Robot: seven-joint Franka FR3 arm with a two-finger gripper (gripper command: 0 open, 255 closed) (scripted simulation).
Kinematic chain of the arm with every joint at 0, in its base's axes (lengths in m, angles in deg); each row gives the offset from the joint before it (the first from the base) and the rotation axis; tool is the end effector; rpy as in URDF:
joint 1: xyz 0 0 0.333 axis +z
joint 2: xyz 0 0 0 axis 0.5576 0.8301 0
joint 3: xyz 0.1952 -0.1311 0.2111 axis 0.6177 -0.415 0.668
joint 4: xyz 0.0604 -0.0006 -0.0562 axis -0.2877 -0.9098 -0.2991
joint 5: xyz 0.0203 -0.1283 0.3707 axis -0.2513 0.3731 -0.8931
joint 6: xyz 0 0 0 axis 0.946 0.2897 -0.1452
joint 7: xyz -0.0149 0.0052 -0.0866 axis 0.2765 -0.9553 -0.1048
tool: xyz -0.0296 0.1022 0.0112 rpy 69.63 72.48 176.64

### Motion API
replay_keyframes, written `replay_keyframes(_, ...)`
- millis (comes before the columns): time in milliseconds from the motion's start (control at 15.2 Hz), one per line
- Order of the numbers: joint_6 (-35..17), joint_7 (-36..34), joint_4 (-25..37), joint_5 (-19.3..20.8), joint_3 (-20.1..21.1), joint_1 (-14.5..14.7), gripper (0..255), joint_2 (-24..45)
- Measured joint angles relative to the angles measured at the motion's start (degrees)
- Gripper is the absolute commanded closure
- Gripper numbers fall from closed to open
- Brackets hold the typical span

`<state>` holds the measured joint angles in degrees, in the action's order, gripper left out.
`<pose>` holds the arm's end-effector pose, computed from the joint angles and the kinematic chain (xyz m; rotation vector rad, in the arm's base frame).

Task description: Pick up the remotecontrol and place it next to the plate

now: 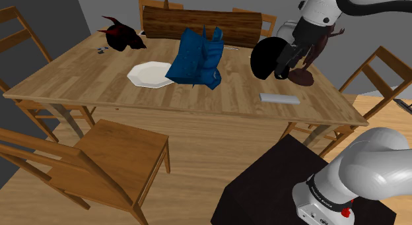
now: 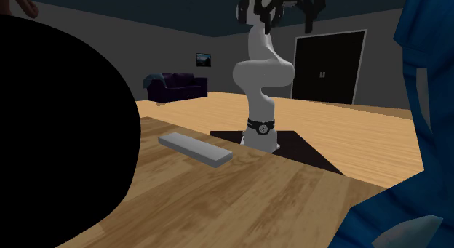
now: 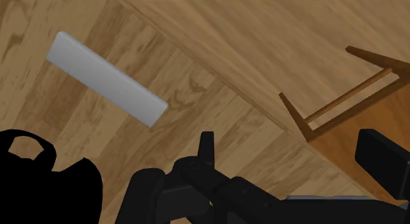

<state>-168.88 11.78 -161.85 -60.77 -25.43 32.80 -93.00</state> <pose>0.3208 -0.0180 0.5873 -3.1164 -0.0349 -0.1731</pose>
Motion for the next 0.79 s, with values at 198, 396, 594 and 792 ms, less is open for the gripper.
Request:
replay_keyframes(198,-1.2,2.8,-1.6,0.9,-1.6,0.1,0,-0.1)
replay_keyframes(396,-4.1,9.4,-4.7,3.2,-5.2,0.2,0,0.5)
replay_keyframes(594,-6.9,16.2,-7.3,5.5,-9.0,0.3,0,1.5)
replay_keyframes(792,-10.1,24.0,-8.3,8.2,-13.7,0.2,0,4.3)
